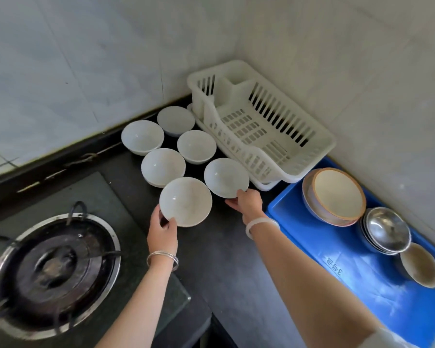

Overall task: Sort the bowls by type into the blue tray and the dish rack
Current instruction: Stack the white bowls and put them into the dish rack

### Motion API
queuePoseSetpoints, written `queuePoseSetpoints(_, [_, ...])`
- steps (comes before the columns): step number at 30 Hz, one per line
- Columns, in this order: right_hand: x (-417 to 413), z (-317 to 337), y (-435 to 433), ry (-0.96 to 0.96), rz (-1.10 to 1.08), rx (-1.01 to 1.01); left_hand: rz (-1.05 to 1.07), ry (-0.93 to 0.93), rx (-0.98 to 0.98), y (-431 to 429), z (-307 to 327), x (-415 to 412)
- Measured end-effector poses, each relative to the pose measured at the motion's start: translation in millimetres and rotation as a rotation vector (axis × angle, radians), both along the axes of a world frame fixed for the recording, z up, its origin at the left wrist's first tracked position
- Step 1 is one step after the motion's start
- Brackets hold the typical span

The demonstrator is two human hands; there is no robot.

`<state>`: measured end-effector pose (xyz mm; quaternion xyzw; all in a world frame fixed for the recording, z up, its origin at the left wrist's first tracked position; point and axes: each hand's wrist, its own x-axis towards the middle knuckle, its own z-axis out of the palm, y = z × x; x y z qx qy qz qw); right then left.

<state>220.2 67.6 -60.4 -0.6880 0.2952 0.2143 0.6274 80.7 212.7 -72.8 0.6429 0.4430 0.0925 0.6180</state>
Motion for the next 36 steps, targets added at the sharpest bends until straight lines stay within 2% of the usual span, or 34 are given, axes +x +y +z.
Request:
queuePoseSetpoints(4, [-9.8,18.6,-10.8,-0.107,0.02,-0.011,0.0,-0.011,-0.024,0.8,-3.3,-0.8])
queuePoseSetpoints(8, [-23.5,39.8,-10.3,-0.182,0.146,-0.085,0.009,-0.038,-0.06,3.5,-6.7,-0.8])
queuePoseSetpoints(17, [-38.7,53.5,25.9,-0.083,0.374,-0.287,0.007,-0.072,-0.235,19.6,-7.7,3.6])
queuePoseSetpoints(25, [-45.6,58.8,46.5,-0.069,0.527,-0.444,0.078,-0.073,-0.357,23.3,-6.1,11.1])
queuePoseSetpoints(36, [-40.6,45.4,45.0,-0.073,0.605,-0.541,0.002,-0.039,-0.289,27.0,-7.9,16.9])
